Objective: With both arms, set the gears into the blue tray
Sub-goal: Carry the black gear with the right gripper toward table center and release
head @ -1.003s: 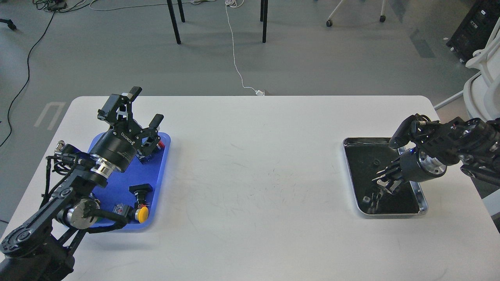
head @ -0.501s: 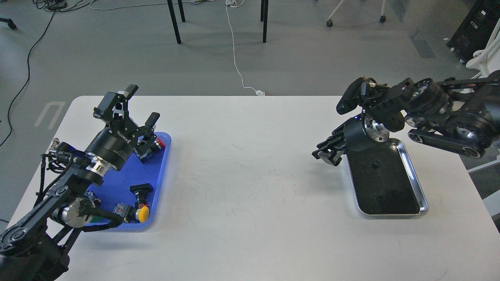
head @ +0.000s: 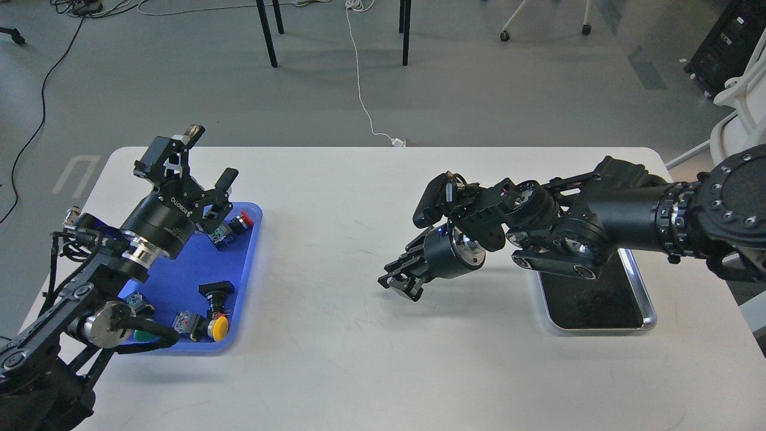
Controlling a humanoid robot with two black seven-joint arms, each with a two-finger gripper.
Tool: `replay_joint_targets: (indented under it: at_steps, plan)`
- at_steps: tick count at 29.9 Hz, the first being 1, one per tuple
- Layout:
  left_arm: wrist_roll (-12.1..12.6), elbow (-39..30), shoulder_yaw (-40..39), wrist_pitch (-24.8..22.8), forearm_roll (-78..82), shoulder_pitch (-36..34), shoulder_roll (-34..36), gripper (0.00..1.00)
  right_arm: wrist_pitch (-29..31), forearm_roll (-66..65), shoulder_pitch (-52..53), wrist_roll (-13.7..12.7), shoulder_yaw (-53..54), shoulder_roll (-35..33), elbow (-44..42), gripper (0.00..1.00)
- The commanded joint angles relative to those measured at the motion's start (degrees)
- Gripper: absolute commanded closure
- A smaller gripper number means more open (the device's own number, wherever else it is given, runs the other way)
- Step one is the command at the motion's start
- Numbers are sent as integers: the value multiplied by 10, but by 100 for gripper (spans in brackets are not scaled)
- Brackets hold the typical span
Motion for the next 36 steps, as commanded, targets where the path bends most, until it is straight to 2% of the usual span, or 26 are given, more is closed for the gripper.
replay_joint_targets:
  at_steps: [1, 8, 16, 23, 25, 28, 30, 36]
  plan:
    - [-1, -2, 1, 0, 0, 2, 2, 2, -6, 4, -10, 0, -2, 12, -21, 88]
    - [0, -3, 0, 0, 0, 2, 2, 2, -10, 6, -27, 0, -20, 12, -69, 88]
    - [-1, -3, 0, 0, 0, 3, 6, 2, -11, 7, -39, 0, -34, 12, -71, 87]
    - [-1, -3, 0, 0, 0, 3, 6, 2, -11, 25, -39, 0, -35, 12, -68, 82]
    - [-1, -3, 0, 0, 0, 3, 6, 2, -11, 26, -39, 0, -35, 12, -68, 75]
    - [-1, -3, 0, 0, 0, 3, 7, 2, -11, 26, -39, 0, -35, 12, -68, 55]
    - [-1, -4, 0, 0, 0, 3, 8, 2, -11, 27, -39, 0, -34, 12, -68, 49]
    - [-1, -4, 0, 1, 0, 4, 11, 2, -14, 61, -37, 0, -28, 12, -64, 21]
